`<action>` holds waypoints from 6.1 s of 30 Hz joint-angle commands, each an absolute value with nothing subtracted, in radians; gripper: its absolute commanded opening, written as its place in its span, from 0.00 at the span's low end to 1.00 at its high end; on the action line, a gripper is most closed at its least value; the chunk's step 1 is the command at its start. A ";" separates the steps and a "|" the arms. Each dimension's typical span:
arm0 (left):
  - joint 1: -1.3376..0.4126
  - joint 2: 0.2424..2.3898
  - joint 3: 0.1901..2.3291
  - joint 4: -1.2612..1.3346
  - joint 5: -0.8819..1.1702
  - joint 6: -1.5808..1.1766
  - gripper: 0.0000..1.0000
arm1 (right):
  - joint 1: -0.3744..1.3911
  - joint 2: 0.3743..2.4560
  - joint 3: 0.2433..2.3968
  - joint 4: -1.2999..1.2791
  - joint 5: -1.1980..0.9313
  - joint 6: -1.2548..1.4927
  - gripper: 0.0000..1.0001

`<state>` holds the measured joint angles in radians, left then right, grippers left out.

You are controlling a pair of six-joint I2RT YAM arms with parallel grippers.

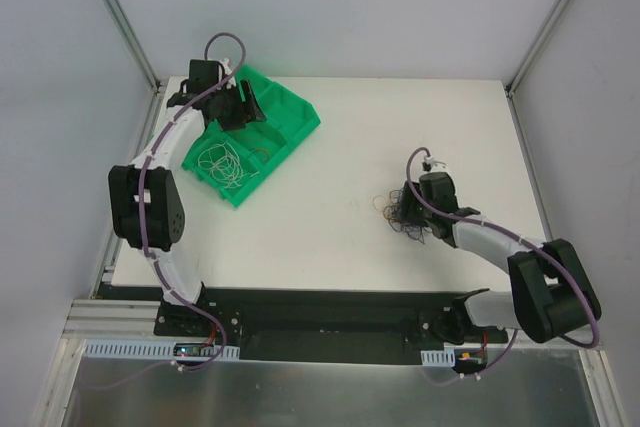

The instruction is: Untangle the cables

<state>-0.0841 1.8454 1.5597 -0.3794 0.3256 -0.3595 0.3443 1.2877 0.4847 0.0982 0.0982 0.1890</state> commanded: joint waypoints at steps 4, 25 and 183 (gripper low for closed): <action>-0.222 1.703 1.491 -0.336 0.476 -0.385 0.43 | 0.500 1.359 0.568 0.032 0.022 0.100 0.60; -0.675 1.726 1.269 -0.212 0.821 -0.176 0.65 | 0.511 0.945 0.439 -0.020 -0.118 0.132 0.80; -0.867 1.289 2.124 -0.440 0.069 -0.058 0.00 | 1.020 1.407 0.950 0.313 0.253 0.035 0.56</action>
<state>-0.8642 1.3170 2.0953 -0.4835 0.0490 -0.0418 1.0313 1.3548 0.9585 0.2836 0.0517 0.0326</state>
